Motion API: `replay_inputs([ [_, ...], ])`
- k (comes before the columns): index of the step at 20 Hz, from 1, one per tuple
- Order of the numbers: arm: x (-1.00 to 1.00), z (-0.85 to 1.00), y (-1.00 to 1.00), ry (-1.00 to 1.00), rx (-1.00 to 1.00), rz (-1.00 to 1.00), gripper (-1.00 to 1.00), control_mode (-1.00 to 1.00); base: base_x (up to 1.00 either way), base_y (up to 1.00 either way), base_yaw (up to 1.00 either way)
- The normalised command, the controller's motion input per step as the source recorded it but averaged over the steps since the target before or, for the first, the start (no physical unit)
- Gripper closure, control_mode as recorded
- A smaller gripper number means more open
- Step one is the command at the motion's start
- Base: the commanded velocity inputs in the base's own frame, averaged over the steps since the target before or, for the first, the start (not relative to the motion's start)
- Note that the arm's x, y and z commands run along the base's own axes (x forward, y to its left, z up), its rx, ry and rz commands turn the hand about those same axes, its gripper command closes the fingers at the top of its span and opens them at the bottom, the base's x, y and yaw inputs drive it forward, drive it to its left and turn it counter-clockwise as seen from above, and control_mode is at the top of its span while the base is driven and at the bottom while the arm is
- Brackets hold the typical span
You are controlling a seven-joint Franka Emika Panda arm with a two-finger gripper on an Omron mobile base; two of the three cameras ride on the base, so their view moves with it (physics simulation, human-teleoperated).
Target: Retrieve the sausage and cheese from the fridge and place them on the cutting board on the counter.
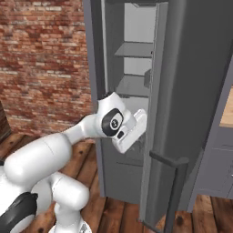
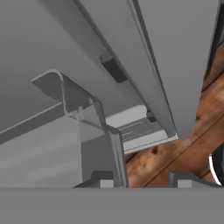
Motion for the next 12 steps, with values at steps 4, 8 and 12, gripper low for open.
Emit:
replay_inputs([
  [4, -0.24, 0.00, -0.80, -0.02, 0.06, -0.09, -1.00, -1.00, 0.00, 0.00, 0.00],
  [8, -0.21, 0.00, -0.80, -0.03, 0.06, -0.09, -1.00, -1.00, 0.00, 0.00, 0.00],
  [12, -0.18, 0.00, -0.81, -0.02, 0.07, -0.09, -1.00, -1.00, 0.00, 0.00, 0.00],
])
